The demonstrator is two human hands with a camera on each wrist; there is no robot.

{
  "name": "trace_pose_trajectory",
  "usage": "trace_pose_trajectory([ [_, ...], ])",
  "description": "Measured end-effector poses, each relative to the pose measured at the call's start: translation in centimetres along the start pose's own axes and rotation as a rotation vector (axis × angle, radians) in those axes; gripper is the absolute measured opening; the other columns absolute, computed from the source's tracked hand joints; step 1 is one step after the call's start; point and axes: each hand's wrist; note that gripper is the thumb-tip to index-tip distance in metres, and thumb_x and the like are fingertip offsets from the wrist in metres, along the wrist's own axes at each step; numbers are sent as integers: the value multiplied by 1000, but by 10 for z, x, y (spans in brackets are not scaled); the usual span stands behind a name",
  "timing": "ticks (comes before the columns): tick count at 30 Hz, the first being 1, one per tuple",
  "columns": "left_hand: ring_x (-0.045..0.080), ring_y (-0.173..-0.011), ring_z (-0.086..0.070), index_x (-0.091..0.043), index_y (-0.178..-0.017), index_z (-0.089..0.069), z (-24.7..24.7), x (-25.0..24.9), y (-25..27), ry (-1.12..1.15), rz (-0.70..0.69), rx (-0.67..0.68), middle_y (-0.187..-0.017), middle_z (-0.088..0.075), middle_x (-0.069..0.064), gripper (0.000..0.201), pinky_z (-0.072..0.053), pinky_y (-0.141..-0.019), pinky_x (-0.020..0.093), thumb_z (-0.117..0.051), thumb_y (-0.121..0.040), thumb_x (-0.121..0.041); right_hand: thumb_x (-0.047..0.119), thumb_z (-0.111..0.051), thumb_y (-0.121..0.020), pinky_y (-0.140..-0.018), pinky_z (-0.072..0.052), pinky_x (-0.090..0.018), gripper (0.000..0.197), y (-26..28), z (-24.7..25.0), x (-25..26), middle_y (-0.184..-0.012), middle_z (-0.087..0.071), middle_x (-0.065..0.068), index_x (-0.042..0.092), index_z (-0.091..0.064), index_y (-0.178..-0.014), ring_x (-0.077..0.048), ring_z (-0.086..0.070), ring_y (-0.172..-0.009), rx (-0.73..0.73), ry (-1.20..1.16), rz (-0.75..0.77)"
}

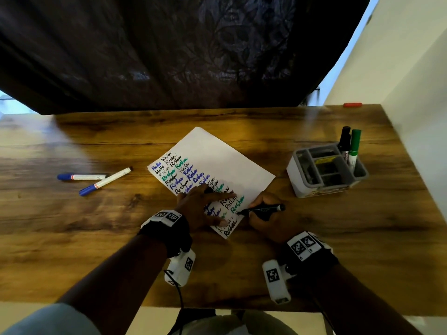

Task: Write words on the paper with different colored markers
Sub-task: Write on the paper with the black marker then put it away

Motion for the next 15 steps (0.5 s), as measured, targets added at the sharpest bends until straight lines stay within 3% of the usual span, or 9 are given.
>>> trace_pose_trajectory([
  [2,20,-132,-30,-77,-125,-23,0,0,0,0,1,-1,-138,-37,-16,70,-18,-109,50,-63,-67,-74,48,-51,-94,-84,-43,-18,30,2,0,3,-67,-37,12,39,-37,-70,-8,-43,-89,94,79,-88],
  [4,20,-132,-30,-78,-125,-23,0,0,0,-2,-2,-2,-138,-37,-16,70,-17,-109,50,-63,-68,-74,34,-63,-92,-70,-43,-7,27,0,-2,-5,-66,-42,13,31,-48,-70,-10,-48,-82,-30,94,-3],
  [6,20,-132,-29,-78,-125,-23,0,0,0,0,-3,-1,-139,-36,-16,70,-18,-109,50,-63,-68,-74,23,-73,-79,-67,-44,-4,15,2,0,-6,-76,-55,16,14,-61,-81,-11,-59,-74,-154,39,78],
  [8,20,-132,-29,-77,-126,-24,0,0,0,-1,-3,-1,-139,-35,-16,70,-17,-110,50,-63,-68,-75,31,-68,-76,-65,-42,0,23,1,-1,-5,-76,-52,22,10,-61,-84,5,-61,-76,-157,-18,82],
  [9,20,-133,-28,-76,-126,-24,0,0,0,-6,-4,-1,-140,-35,-16,70,-17,-109,49,-63,-68,-75,36,-66,-80,-63,-38,2,24,0,-1,-5,-71,-46,24,13,-60,-79,13,-56,-73,-179,9,81],
  [10,19,-133,-28,-75,-127,-24,0,1,0,-12,-4,0,-140,-34,-16,70,-16,-109,48,-62,-68,-75,43,-63,-87,-61,-35,0,31,0,1,0,-66,-40,22,18,-55,-71,14,-50,-66,-177,80,45],
  [12,19,-134,-27,-74,-128,-25,0,0,0,-13,-5,-3,-141,-34,-16,70,-15,-108,47,-62,-68,-75,61,-53,-88,-56,-31,-9,41,3,3,6,-62,-33,13,33,-37,-62,6,-32,-56,-9,170,-143],
  [15,19,-134,-27,-75,-127,-25,0,0,-1,-5,-1,-6,-141,-34,-16,70,-17,-109,47,-63,-68,-75,46,-55,-94,-56,-36,-10,42,5,6,13,-62,-30,11,37,-28,-63,6,-24,-57,73,147,-244],
])
Point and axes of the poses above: each hand's wrist, its own y-axis away from the middle knuckle, its own z-axis out of the back of the hand, x = y × z
